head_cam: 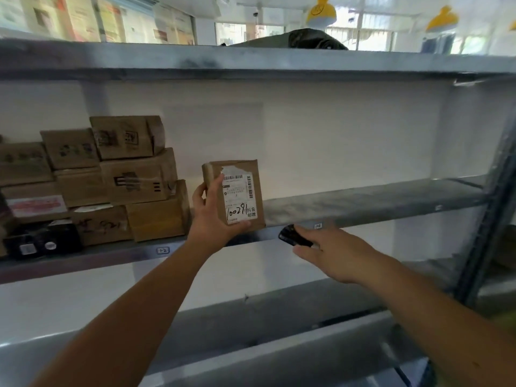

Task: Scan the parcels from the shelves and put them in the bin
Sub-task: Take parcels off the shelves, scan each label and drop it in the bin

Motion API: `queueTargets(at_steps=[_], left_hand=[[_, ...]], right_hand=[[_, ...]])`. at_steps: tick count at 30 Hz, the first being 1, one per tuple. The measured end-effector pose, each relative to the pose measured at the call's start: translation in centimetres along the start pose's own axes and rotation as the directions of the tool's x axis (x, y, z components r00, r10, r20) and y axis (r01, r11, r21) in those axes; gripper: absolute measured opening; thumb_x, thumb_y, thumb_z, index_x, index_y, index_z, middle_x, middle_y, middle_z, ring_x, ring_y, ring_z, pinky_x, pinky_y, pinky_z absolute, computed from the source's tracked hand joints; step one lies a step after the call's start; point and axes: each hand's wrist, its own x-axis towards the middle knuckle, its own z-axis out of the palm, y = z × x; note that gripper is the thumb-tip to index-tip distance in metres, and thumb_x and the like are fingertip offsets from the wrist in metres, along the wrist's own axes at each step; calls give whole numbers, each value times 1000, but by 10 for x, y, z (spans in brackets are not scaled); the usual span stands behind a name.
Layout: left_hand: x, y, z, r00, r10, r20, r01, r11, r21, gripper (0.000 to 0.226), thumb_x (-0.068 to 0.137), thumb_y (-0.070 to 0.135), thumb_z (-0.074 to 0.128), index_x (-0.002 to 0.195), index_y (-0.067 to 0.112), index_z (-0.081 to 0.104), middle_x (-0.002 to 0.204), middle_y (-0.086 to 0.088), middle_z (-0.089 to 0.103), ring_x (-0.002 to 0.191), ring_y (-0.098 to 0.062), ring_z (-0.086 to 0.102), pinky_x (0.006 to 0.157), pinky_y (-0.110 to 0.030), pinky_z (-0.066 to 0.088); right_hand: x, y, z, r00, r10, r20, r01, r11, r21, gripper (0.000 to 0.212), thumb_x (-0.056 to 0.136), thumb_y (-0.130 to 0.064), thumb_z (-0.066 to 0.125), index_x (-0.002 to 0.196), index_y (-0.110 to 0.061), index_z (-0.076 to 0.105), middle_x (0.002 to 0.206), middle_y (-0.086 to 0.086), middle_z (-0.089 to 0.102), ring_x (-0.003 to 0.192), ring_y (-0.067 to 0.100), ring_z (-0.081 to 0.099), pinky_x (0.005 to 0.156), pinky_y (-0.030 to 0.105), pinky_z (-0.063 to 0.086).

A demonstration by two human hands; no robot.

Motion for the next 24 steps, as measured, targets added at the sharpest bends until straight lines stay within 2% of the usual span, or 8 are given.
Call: queueTargets(at_steps=[3,8,13,16,20,24], left_hand=[[-1,-4,-2,999,32,29,-32,999,-14,125,65,37,100,134,82,6,164,10,6,139,-13,28,112,-35,40],[-4,-7,3,998,57,28,-57,998,2,123,68,32,99,156,55,16,165,9,2,137,-8,23,110,-29,35],[-8,-4,3,998,63,11,-63,998,13,121,70,28,98,157,51,18,167,7,0,135,-5,17,109,-25,30],[-7,-6,4,998,68,5,-68,997,18,121,69,27,99,156,51,19,166,9,1,141,-9,20,112,-29,33],[-5,-8,5,997,77,5,-77,997,8,126,65,30,101,155,56,16,165,11,3,151,-27,26,115,-44,41],[-4,-11,7,996,84,1,-84,996,26,126,65,31,101,155,55,16,166,11,2,152,-27,26,115,-44,41]], right_hand=[[-18,-10,6,1000,8,21,-7,998,-62,62,103,-65,39,160,-50,21,154,-3,50,124,15,56,94,31,48],[-43,-27,11,999,33,37,-25,981,-190,63,104,-64,39,161,-47,20,144,2,55,112,18,57,93,36,51],[-59,-35,11,998,60,10,-54,945,-322,62,102,-67,37,160,-50,20,128,5,54,92,17,52,84,35,53],[-65,-34,12,997,72,-4,-69,939,-338,62,102,-67,38,159,-51,21,120,2,52,90,16,51,79,33,50],[-67,-30,10,997,81,-17,-82,935,-346,61,102,-67,37,159,-51,22,113,-1,48,91,16,52,81,33,51],[-70,-29,10,997,77,-13,-77,934,-349,60,103,-66,37,159,-50,22,112,-1,47,90,16,52,79,32,51]])
